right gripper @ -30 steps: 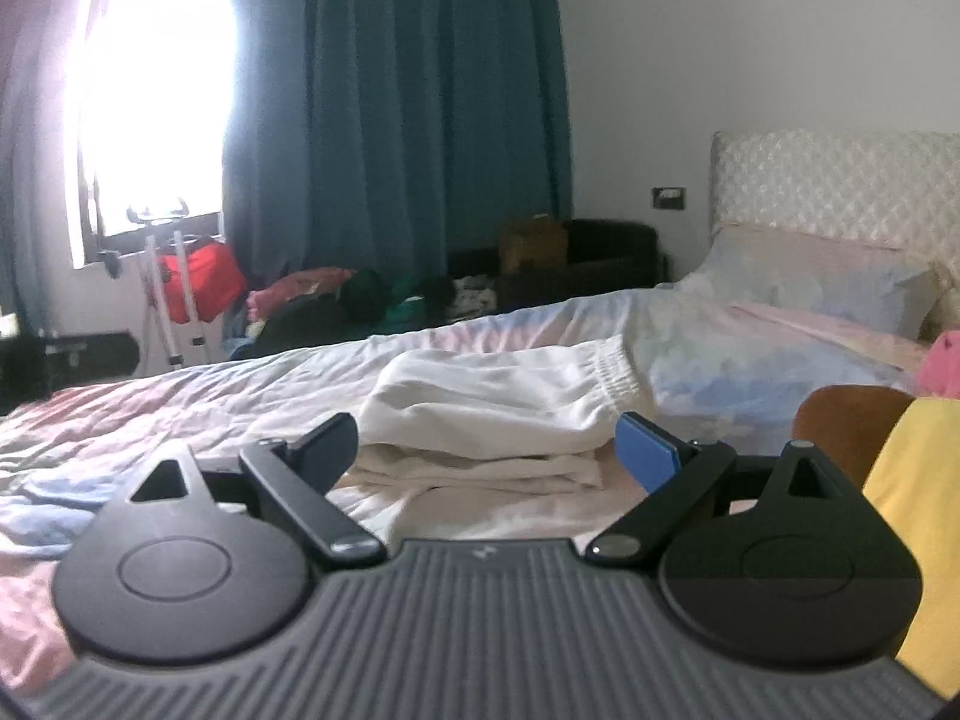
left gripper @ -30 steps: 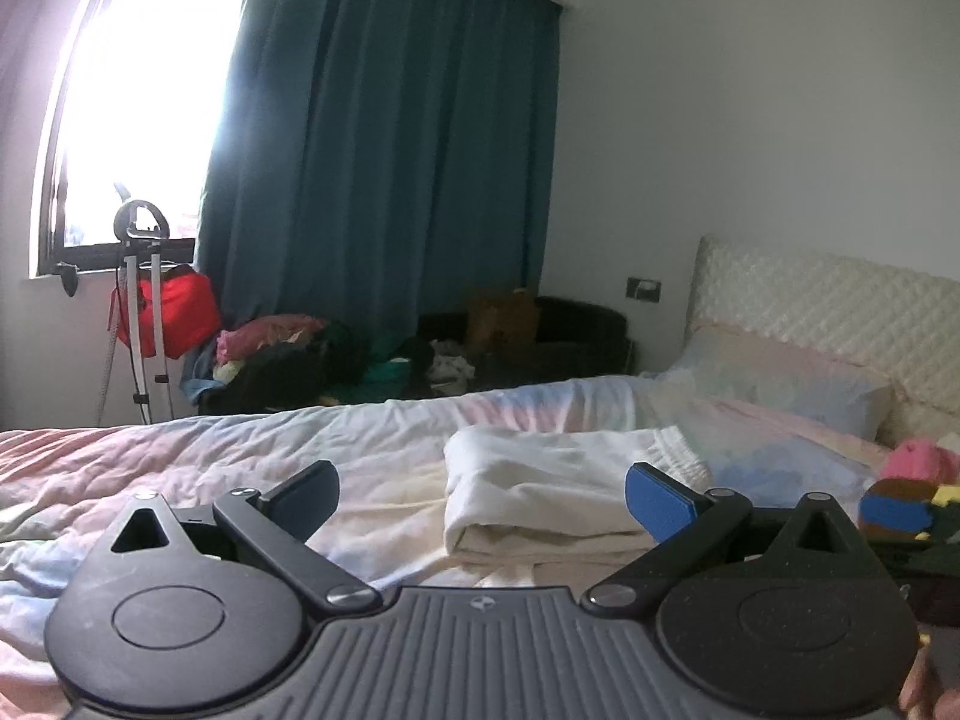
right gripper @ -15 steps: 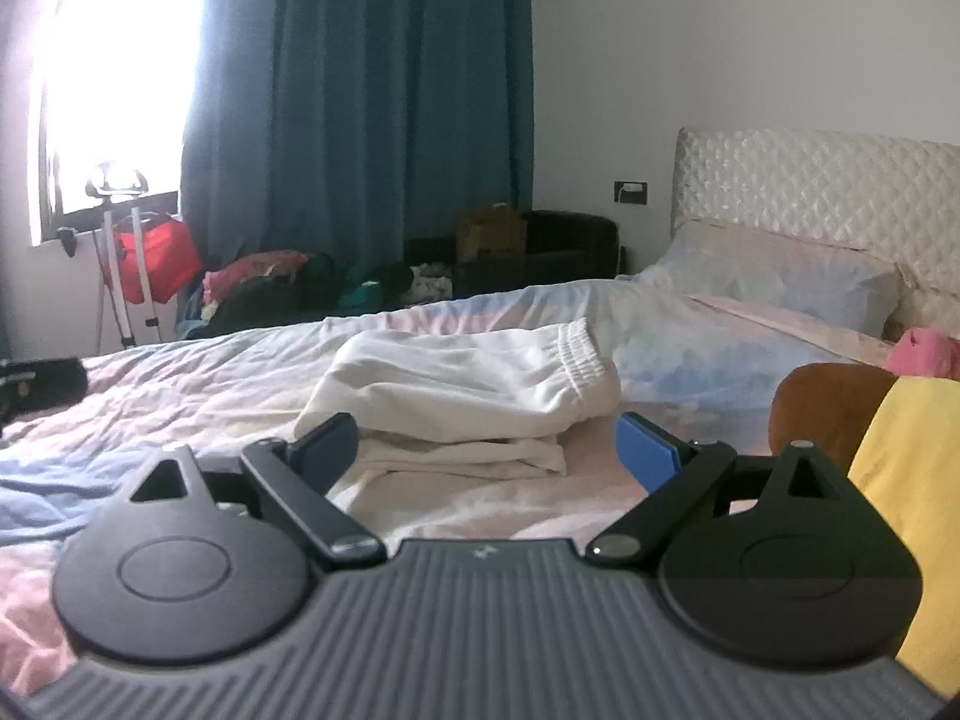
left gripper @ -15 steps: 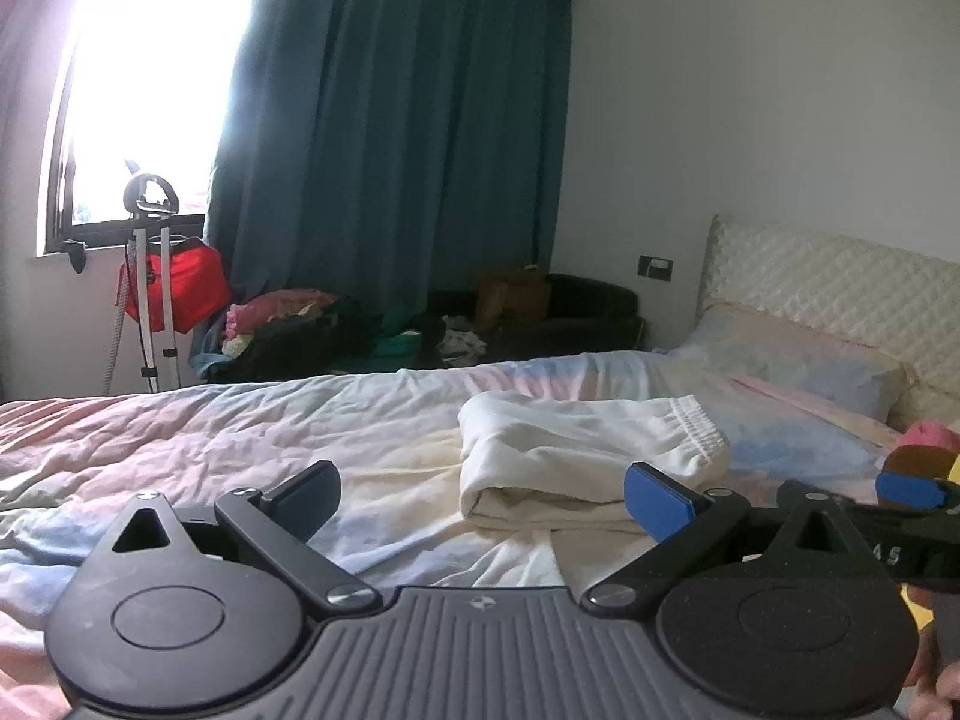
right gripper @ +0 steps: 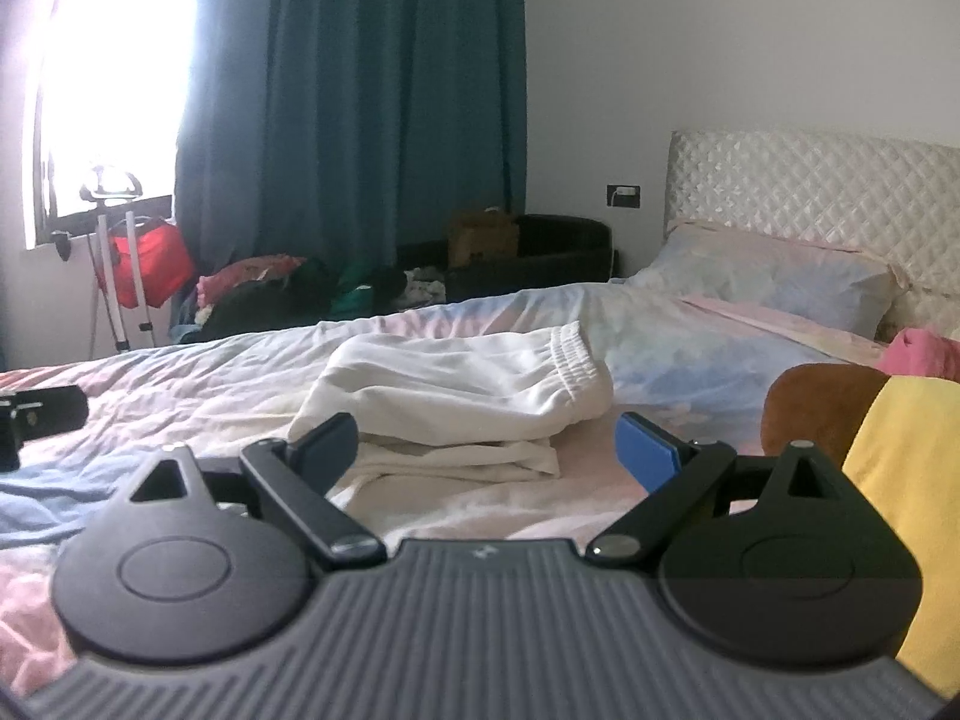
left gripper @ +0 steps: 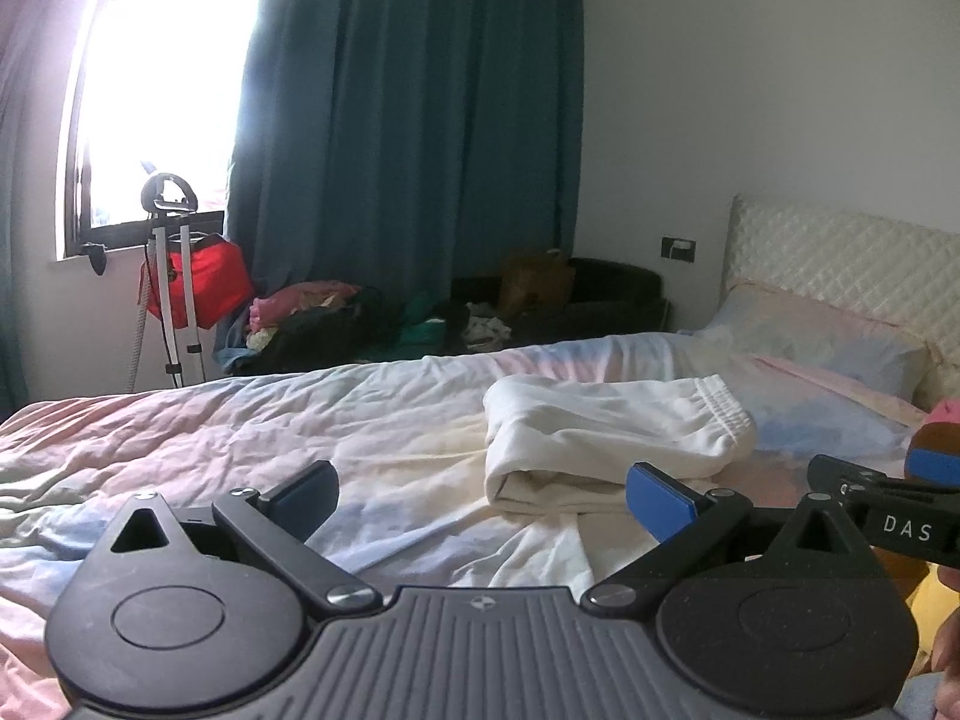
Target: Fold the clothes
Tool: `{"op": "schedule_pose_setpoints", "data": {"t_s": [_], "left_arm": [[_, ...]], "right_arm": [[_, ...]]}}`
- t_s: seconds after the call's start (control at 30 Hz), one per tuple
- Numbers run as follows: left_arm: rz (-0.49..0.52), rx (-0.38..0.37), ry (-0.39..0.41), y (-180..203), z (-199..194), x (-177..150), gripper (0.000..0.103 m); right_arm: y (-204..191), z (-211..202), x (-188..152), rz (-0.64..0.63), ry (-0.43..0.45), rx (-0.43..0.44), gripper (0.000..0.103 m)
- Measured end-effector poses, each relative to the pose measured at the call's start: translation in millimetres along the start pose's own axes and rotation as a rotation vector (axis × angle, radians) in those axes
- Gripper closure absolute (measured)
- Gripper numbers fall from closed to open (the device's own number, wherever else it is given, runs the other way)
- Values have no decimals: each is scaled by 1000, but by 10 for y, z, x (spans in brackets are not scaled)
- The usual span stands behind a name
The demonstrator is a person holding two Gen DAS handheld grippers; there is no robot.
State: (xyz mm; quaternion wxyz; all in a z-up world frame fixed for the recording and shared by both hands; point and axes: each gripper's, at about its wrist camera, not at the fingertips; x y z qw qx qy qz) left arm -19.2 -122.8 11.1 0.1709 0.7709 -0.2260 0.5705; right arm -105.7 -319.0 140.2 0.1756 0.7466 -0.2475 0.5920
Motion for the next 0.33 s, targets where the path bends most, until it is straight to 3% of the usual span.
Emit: {"op": "schedule_pose_setpoints", "data": {"t_s": [0.33], "left_arm": [[7,-7,-4,71,-18,-27,0]], "right_arm": [[-3,-28,-8,-3,0,7,9]]}}
Point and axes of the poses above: each gripper's, at about its wrist camera, not at the fingertips, and z roughly the way its jaws point, y to its right, x to its top, and after that the axes turned 2 degrees about y, right-handed
